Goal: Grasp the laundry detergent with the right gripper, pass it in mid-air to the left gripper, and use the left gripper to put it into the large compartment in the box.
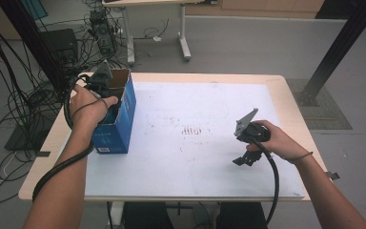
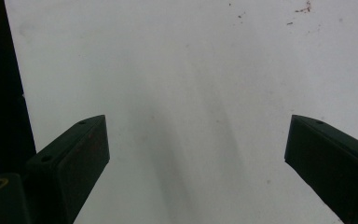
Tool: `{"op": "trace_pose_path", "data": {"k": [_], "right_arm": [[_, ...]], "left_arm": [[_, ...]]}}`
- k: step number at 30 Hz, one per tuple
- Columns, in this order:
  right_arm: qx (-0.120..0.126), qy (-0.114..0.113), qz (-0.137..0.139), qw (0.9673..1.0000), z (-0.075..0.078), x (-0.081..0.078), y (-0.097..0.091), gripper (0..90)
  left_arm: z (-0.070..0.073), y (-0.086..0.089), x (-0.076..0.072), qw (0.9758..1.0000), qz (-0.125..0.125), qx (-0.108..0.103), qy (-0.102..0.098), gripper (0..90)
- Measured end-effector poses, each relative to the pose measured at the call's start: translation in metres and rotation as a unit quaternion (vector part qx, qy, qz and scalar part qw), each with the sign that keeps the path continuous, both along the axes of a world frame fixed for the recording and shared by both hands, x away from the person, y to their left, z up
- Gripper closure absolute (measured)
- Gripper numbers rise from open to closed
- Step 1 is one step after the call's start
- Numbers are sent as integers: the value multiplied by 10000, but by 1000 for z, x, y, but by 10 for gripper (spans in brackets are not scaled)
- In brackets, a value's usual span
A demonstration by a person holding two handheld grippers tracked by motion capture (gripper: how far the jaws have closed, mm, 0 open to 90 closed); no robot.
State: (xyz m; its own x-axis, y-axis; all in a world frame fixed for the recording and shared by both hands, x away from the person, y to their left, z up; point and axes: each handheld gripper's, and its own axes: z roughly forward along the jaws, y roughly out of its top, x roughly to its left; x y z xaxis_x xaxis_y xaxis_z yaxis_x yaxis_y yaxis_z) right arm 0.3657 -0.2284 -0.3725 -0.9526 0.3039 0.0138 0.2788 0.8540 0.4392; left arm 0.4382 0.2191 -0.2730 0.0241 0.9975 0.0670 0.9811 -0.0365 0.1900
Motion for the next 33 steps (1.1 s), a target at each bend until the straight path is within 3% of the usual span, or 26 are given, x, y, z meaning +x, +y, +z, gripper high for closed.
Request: {"op": "trace_pose_path", "data": {"k": [33], "right_arm": [[-31,17,25,10000,-1,1,2,63]], "left_arm": [[1,3,1,9999,43,-94,-10,360]]}}
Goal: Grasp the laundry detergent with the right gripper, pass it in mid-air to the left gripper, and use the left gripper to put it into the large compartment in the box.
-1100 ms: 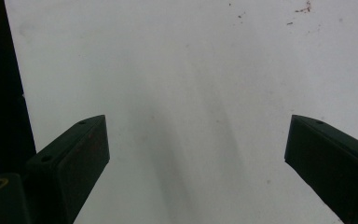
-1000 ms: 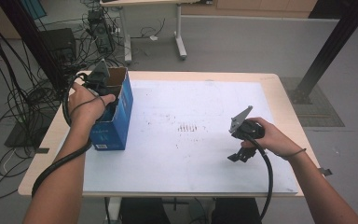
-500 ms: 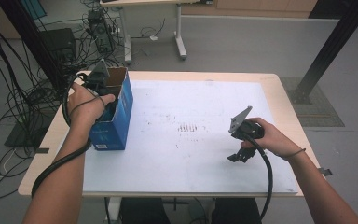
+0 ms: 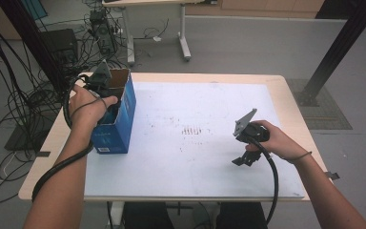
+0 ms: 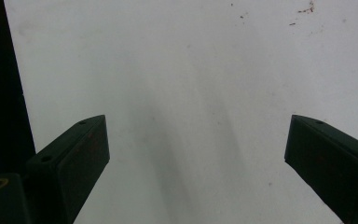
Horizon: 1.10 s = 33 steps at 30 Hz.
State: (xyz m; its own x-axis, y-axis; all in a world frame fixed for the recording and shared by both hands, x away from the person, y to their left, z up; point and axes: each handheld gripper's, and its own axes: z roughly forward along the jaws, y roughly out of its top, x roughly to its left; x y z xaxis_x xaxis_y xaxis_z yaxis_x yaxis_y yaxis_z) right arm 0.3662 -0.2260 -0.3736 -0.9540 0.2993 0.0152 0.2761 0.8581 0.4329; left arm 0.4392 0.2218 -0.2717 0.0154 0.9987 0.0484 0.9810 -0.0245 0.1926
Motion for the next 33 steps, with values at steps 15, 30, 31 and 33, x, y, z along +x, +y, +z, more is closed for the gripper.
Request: {"op": "trace_pose_path", "data": {"k": [15,30,31,33], "right_arm": [[-18,-15,30,10000,0,-1,2,63],[-20,-30,24,10000,1,-1,2,63],[-21,-30,26,10000,1,-1,1,63],[-20,-27,21,10000,1,-1,1,63]], "left_arm": [[21,0,-7,9999,-2,-160,-9,340],[50,-8,-15,9997,-153,-133,-135,325],[52,-8,-16,9997,-159,-125,-149,322],[57,-10,-17,9996,-169,-95,-181,314]]}}
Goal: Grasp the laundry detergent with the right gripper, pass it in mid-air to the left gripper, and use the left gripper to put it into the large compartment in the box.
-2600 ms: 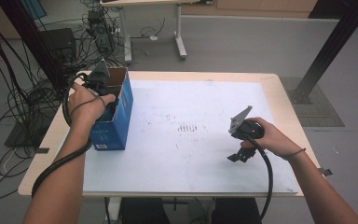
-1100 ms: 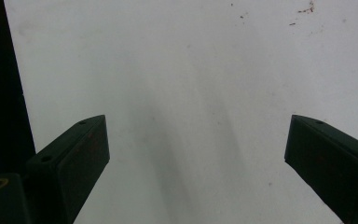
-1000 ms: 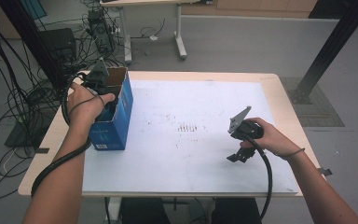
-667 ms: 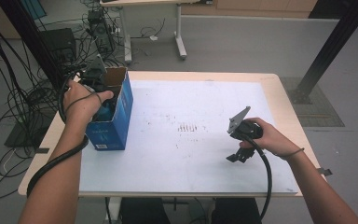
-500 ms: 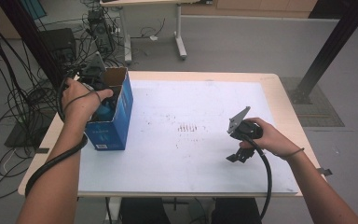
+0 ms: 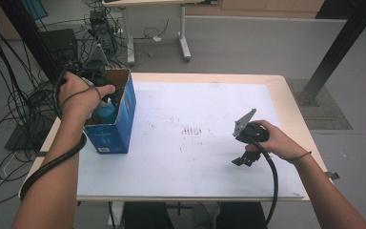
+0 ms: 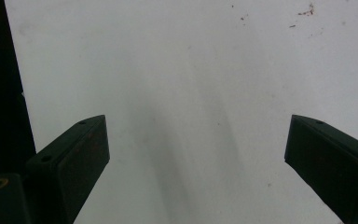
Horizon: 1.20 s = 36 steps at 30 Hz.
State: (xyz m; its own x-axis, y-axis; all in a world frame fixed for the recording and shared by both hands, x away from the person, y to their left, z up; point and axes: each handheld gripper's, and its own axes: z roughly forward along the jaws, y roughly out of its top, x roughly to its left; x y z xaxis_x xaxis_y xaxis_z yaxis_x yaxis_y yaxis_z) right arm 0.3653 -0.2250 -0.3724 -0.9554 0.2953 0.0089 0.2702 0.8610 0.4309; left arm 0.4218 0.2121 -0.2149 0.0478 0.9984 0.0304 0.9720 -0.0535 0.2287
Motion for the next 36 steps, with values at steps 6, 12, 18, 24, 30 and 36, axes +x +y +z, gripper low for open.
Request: {"op": "trace_pose_path", "data": {"k": [6,12,18,24,30,36], "right_arm": [[8,-3,-4,10000,0,0,0,63],[15,6,4,10000,1,1,0,63],[24,21,-12,10000,0,2,0,63],[-9,17,-30,10000,-1,3,-2,63],[-16,40,-73,10000,-1,3,-5,63],[-17,20,-116,9999,1,3,-8,64]], "left_arm": [[9,-9,-5,9999,-86,125,-56,281],[18,-19,-10,9996,-205,70,-183,223],[23,-33,-15,9991,-379,50,-207,173],[22,-46,-19,9984,-552,-19,-119,121],[21,-61,-22,9968,-792,-49,91,85],[17,-78,-27,9947,-1002,-94,231,81]]}}
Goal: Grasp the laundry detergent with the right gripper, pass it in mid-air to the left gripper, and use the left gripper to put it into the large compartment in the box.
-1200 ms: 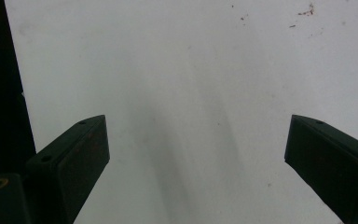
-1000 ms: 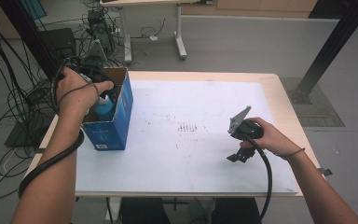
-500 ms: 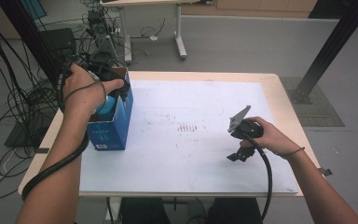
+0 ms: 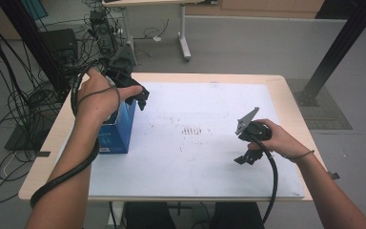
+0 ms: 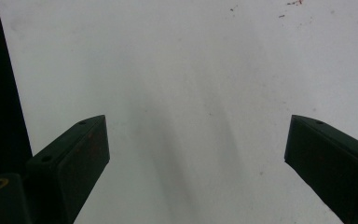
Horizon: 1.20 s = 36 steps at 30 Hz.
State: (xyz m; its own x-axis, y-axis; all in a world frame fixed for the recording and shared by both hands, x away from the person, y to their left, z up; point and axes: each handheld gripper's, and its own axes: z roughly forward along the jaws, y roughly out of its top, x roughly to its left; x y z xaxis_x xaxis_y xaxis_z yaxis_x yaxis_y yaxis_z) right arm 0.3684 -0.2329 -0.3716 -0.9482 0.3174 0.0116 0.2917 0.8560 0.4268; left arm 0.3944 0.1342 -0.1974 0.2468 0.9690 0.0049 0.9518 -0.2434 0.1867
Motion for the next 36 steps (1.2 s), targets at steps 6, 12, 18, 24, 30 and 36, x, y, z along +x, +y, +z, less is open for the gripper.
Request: {"op": "trace_pose_path", "data": {"k": [6,12,18,24,30,36], "right_arm": [[-13,24,-21,10000,-1,-2,-2,64],[-13,25,10,10000,-2,-3,0,64],[-30,30,61,10000,-3,-3,4,64],[-47,22,71,10000,-2,-3,5,64],[-22,12,57,10000,-1,-2,4,64],[-53,20,32,10000,-2,-2,1,64]], "left_arm": [[-8,-20,-7,9994,-288,-6,193,50],[-20,-38,-16,9985,-483,-21,264,46],[-30,-48,-23,9976,-620,-51,313,46],[-43,-61,-28,9960,-793,-49,405,46],[-55,-68,-29,9954,-859,-66,408,46],[-74,-78,-30,9939,-976,-94,506,48]]}}
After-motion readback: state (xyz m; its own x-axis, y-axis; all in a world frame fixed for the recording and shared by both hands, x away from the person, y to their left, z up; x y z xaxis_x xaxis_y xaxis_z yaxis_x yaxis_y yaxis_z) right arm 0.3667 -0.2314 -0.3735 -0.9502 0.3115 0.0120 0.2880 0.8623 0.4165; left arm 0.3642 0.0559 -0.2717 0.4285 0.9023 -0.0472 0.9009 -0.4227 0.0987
